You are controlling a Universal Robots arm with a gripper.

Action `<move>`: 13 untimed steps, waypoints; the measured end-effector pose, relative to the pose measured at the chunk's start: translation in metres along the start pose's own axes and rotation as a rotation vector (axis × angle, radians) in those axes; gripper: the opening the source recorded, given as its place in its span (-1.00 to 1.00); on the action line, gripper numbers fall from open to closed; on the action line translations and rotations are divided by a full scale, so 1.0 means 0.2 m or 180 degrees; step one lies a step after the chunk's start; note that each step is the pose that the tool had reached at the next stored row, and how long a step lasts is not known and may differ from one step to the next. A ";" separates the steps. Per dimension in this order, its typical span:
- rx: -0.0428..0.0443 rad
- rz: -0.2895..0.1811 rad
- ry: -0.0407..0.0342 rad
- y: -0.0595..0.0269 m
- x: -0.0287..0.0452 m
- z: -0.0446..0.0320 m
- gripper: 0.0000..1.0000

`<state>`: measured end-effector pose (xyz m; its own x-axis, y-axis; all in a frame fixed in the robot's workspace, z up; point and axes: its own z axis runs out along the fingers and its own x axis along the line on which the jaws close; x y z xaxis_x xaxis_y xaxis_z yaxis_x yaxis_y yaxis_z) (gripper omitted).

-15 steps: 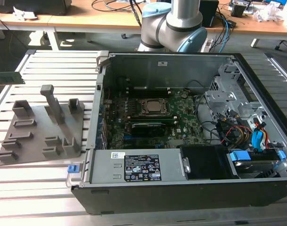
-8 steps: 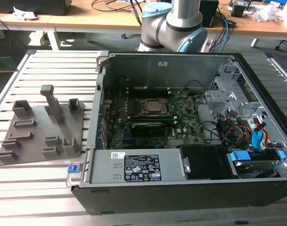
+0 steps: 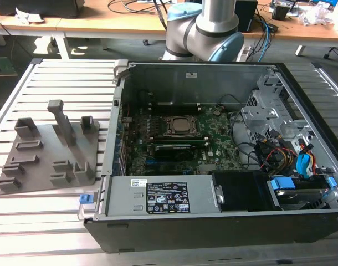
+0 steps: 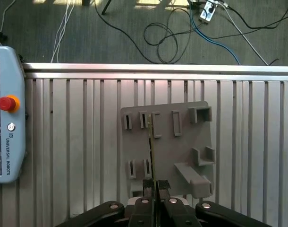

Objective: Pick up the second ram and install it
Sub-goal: 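Pick up the second ram and move it above second insertion slot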

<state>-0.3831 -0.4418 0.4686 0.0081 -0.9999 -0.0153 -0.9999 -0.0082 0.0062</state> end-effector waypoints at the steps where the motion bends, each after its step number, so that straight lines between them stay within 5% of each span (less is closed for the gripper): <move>1: 0.0000 0.0000 0.0000 0.000 0.000 -0.012 -0.72; 11: 0.0000 0.0000 -0.0002 -0.002 0.000 -0.027 -0.72; 13: -0.0001 0.0000 -0.0002 -0.060 0.000 -0.022 -0.72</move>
<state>-0.3711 -0.4418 0.4728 0.0081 -0.9998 -0.0158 -0.9999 -0.0082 0.0065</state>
